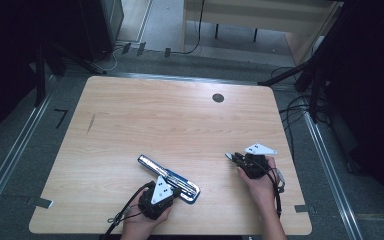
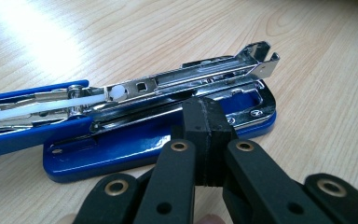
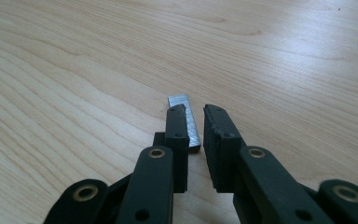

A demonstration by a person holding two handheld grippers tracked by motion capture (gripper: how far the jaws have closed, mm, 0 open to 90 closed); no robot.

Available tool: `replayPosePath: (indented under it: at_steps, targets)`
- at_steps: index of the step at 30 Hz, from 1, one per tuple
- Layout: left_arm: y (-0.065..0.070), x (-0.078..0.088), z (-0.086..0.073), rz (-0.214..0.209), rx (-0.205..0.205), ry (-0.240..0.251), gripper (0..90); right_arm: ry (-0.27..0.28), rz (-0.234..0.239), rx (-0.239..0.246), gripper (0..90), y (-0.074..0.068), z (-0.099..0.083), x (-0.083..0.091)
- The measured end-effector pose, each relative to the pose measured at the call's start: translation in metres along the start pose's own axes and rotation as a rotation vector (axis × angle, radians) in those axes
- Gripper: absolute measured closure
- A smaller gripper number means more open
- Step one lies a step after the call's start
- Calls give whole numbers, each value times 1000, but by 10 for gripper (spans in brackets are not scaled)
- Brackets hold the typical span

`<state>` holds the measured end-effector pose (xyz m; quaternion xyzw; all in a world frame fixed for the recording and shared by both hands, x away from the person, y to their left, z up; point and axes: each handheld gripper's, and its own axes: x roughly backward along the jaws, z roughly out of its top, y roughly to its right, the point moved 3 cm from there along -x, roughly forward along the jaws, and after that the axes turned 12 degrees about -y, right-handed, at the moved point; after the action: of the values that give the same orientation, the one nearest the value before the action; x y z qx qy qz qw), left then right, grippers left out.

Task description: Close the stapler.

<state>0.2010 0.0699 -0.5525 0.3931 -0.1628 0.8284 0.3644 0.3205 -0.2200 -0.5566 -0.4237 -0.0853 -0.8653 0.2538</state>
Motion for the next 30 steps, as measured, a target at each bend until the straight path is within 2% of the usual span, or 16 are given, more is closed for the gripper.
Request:
replayPosePath:
  at_steps: [2,3,7,15,20,30]
  targets:
    - [0,0,0,0,-1,-1,900,0,4,0,784,0,0,0]
    - [0,0,0,0,0,0,900,8,22,13,748,1,0,-1]
    - [0,0,0,-1,-1,-1,900,4,33,24,738,-1,0,-4]
    - [0,0,0,-1,-1,-1,900,-3,26,16,738,1,1,-10]
    - [0,0,0,-2,0,-1,900,-4,39,13,741,3,0,-12]
    - [0,0,0,-2,1,-1,900,2,49,43,796,2,0,-12]
